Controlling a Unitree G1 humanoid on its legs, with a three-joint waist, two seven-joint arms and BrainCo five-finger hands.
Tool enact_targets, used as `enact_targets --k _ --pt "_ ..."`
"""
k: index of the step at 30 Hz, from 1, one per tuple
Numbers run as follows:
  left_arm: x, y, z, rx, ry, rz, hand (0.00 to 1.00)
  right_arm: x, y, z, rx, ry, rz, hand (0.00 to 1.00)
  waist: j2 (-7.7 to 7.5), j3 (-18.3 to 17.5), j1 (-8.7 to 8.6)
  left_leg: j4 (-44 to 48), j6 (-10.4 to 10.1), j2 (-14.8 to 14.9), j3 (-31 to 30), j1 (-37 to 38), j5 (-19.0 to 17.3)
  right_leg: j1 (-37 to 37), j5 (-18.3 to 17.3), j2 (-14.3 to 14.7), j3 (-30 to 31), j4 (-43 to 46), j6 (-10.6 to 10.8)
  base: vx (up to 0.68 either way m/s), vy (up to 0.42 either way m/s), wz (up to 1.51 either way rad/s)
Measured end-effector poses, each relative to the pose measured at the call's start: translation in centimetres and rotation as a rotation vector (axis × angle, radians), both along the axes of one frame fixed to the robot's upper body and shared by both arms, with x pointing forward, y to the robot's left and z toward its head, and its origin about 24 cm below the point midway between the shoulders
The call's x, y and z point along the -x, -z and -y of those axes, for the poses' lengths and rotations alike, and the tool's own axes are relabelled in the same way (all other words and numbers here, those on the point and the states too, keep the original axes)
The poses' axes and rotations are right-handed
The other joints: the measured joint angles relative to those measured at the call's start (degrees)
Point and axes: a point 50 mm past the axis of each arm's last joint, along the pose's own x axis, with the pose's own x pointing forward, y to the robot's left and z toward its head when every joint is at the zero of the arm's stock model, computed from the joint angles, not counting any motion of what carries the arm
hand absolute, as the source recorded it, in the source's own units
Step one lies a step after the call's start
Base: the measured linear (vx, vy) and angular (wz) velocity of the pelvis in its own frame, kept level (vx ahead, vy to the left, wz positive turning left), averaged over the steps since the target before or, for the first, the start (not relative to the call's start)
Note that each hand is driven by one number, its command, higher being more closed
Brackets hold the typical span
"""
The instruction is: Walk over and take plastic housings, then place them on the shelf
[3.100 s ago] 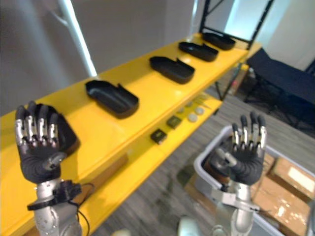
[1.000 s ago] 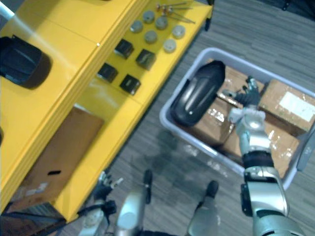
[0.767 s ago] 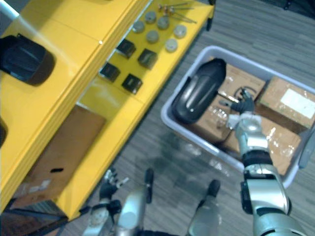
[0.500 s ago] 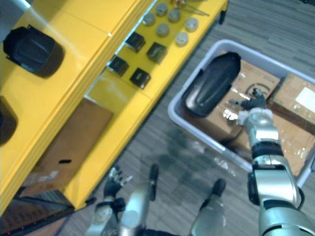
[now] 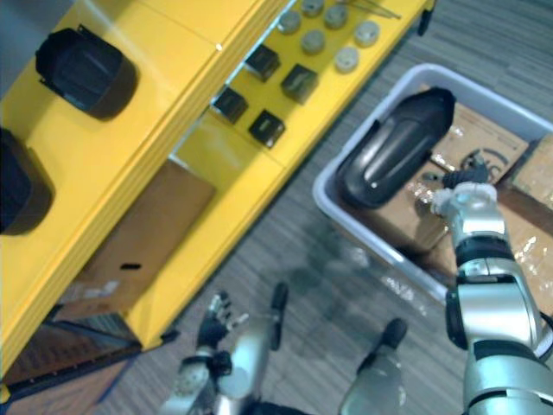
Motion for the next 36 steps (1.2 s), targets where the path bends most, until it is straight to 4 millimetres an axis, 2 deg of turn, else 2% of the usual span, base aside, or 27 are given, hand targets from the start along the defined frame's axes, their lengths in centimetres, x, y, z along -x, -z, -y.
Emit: enact_targets --k 2,6,10,12,15,23,25,30,36 --pt "0.0 0.0 0.1 0.001 0.004 0.001 0.00 0.0 -0.7 0.0 -0.005 0.028 0.049 0.00 0.00 0.0 -0.12 0.1 0.0 0.0 0.1 0.0 0.0 -0.1 0.0 0.0 0.1 0.0 0.0 0.00 0.000 -0.02" --pt "-0.1 -0.2 0.6 0.026 0.008 0.007 0.00 -0.1 -4.1 -0.7 0.008 0.063 0.234 0.00 0.00 0.0 -0.72 0.2 0.0 0.2 0.5 0.0 -0.1 -0.4 0.0 0.1 0.5 0.1 0.0 -0.01 -0.002 -0.06" --pt "-0.1 -0.2 0.5 0.027 -0.003 0.004 0.00 0.1 -6.5 -1.6 0.060 0.091 0.348 0.00 -0.01 0.0 -0.93 0.2 0.0 0.4 1.2 0.3 -0.1 -0.6 0.2 0.3 1.2 0.0 -0.2 -0.01 -0.003 -0.09" --pt "0.0 -0.2 0.4 0.026 -0.013 0.002 0.00 0.4 -8.5 -2.8 0.091 0.063 0.443 0.00 -0.04 0.0 -1.22 0.2 0.0 0.5 1.9 0.3 -0.1 -1.2 0.4 0.4 1.9 0.0 -0.2 -0.01 0.003 -0.15" --pt "0.0 -0.1 0.4 0.028 -0.017 -0.002 0.00 0.4 -9.6 -4.7 0.099 -0.016 0.515 0.00 -0.12 0.1 -2.25 -0.1 0.0 0.7 2.4 0.8 -0.1 -1.4 0.5 0.5 2.5 0.0 -0.3 0.00 -0.001 -0.11" --pt "0.2 0.2 0.2 0.026 -0.014 -0.019 0.00 -0.7 -7.2 -8.0 0.098 -0.213 0.412 0.00 -0.30 0.2 -2.18 -1.6 -0.1 0.9 3.8 2.3 0.1 -1.4 0.7 0.6 3.8 -0.1 -0.3 0.00 0.000 -0.08" --pt "0.3 0.3 0.3 0.024 -0.010 -0.024 0.00 -1.2 -5.9 -8.7 0.092 -0.244 0.344 0.00 -0.33 0.2 -1.92 -1.6 -0.1 0.9 3.7 2.3 0.1 -1.4 0.7 0.6 3.8 -0.1 -0.3 0.00 0.000 0.00" --pt "0.4 0.6 0.2 0.021 -0.010 -0.036 0.00 -1.8 -2.7 -8.3 0.103 -0.211 0.169 0.00 -0.33 0.2 -0.73 -1.6 -0.1 0.9 3.5 2.3 0.2 -1.3 0.7 0.6 3.6 0.0 -0.3 0.00 0.000 0.01" --pt "0.4 0.6 0.2 0.017 -0.010 -0.036 0.00 -2.0 -1.2 -7.6 0.106 -0.166 0.044 0.00 -0.32 0.2 -0.56 -2.0 -0.2 0.9 3.3 2.2 0.6 -1.3 0.7 0.6 3.4 0.0 -0.3 0.00 -0.001 0.01"
